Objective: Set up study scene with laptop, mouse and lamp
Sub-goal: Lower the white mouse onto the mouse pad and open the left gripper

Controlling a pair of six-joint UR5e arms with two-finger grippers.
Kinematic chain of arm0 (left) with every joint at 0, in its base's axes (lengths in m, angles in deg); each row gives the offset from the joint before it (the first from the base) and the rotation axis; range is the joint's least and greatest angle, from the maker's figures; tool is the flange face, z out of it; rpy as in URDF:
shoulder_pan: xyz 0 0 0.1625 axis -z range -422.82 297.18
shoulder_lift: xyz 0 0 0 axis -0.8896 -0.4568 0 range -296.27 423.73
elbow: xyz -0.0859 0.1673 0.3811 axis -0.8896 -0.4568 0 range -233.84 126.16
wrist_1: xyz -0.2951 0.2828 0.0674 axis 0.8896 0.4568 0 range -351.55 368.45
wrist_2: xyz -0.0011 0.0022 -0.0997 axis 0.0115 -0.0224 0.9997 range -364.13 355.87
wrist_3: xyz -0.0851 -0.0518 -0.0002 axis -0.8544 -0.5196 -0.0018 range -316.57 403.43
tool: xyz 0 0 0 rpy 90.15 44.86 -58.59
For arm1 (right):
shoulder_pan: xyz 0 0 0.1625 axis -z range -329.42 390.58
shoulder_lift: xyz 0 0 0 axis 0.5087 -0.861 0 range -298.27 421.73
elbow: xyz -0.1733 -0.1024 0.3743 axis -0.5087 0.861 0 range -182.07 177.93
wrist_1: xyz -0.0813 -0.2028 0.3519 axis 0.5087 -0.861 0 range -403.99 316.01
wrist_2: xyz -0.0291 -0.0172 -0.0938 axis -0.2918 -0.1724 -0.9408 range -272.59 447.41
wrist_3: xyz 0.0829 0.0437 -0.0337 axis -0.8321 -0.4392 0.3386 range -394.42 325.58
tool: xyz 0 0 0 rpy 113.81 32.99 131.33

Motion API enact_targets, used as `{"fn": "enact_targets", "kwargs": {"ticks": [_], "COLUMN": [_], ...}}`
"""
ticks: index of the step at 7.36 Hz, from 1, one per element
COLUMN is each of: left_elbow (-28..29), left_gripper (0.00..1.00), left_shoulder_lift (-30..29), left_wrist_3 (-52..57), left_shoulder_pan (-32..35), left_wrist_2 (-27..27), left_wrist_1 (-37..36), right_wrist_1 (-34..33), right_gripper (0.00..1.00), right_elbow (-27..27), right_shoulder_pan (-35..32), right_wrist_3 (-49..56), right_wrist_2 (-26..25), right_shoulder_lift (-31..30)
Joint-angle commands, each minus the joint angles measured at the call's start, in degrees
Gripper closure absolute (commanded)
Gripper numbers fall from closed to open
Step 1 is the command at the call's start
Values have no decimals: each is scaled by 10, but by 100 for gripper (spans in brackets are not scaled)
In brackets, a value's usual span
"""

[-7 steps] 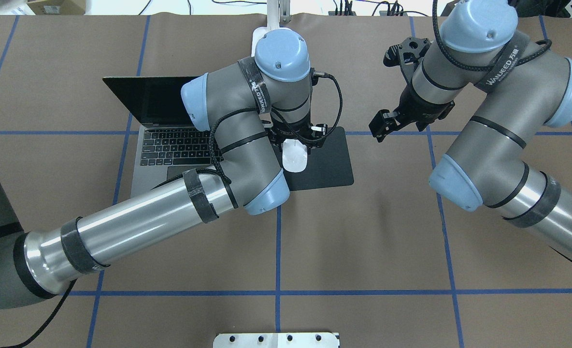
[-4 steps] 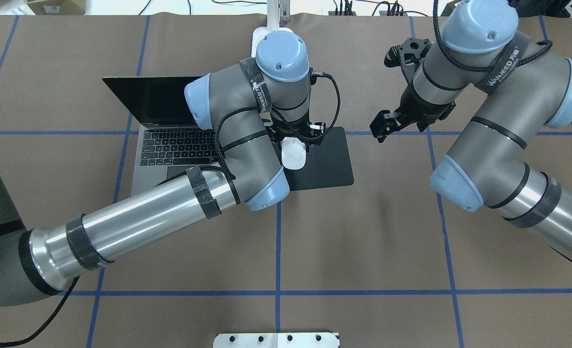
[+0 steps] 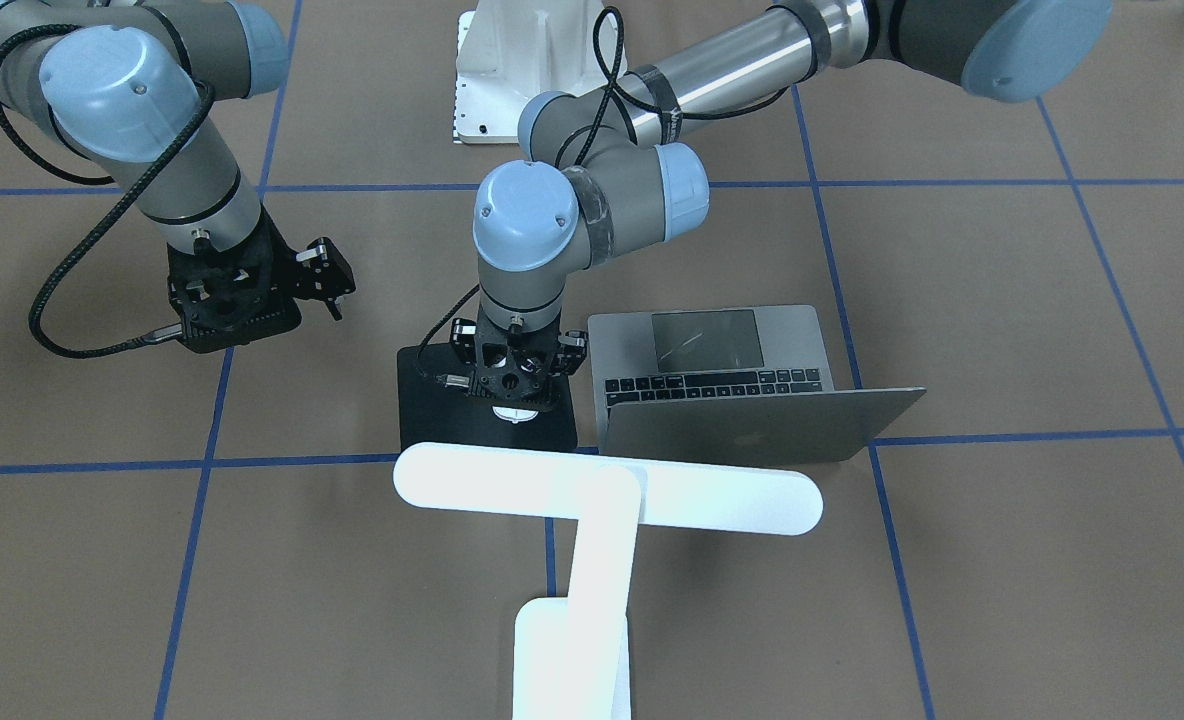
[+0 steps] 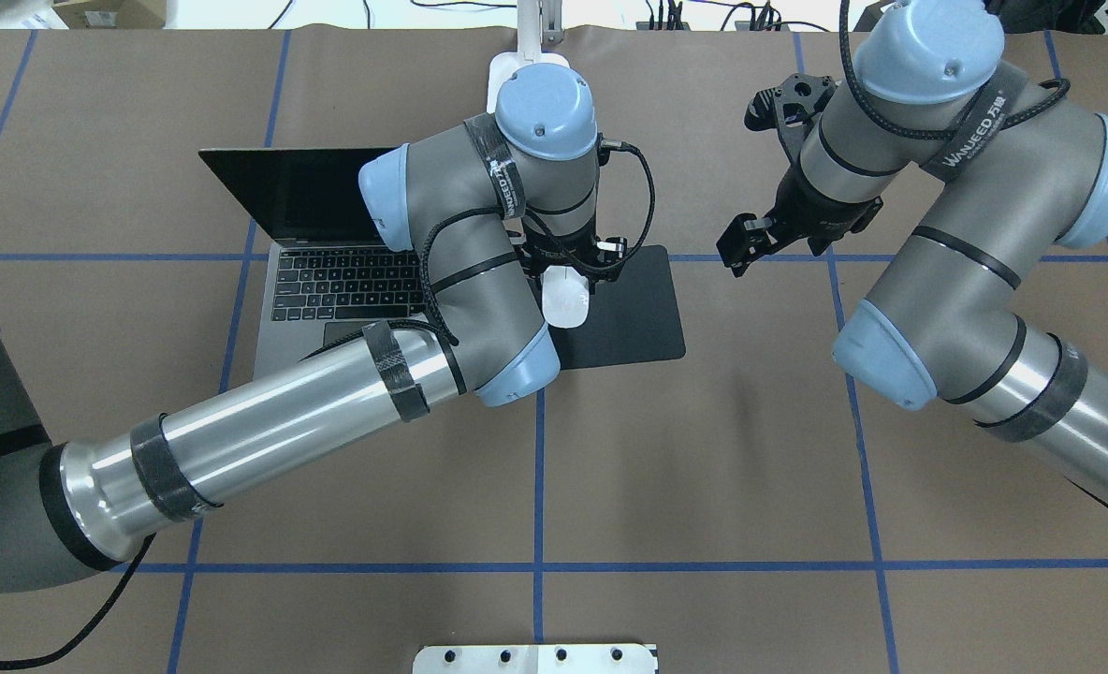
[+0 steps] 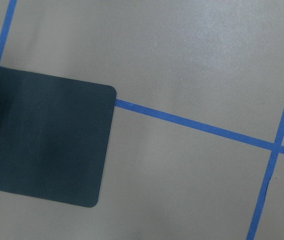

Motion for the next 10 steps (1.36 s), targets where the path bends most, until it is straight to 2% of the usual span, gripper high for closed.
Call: {"fn": "enact_targets", "kwargs": {"ticks": [1, 2, 3, 4, 6, 7, 8, 9, 10], "left_elbow": [5, 5, 4, 3, -10, -36, -103, -179, -256], "left_gripper": [32, 25, 14, 9, 9, 8, 7, 6, 5], "left_shoulder_lift": [0, 0, 0, 0, 3, 21, 65, 107, 120], "left_wrist_3": [-8, -7, -6, -4, -2, -1, -1, 0, 2], "left_shoulder_pan": [0, 0, 0, 0, 0, 0, -1, -1, -1], "left_wrist_2": [0, 0, 0, 0, 1, 2, 5, 9, 23], "left_wrist_1": [10, 10, 10, 11, 8, 5, 1, -35, -113], "right_wrist_1": [0, 0, 0, 0, 1, 0, 0, 0, 0], "right_gripper": [0, 0, 0, 0, 0, 0, 0, 0, 0], "right_elbow": [0, -1, 0, 0, 0, 0, 0, 0, 1], "right_shoulder_pan": [0, 0, -1, -1, -2, -6, -11, -17, -22], "right_wrist_3": [0, 0, 0, 0, 0, -1, -1, 0, 0], "right_wrist_2": [0, 0, 0, -1, 0, 3, 4, 7, 8], "right_shoulder_lift": [0, 0, 0, 0, 0, 0, 0, 0, 0]}}
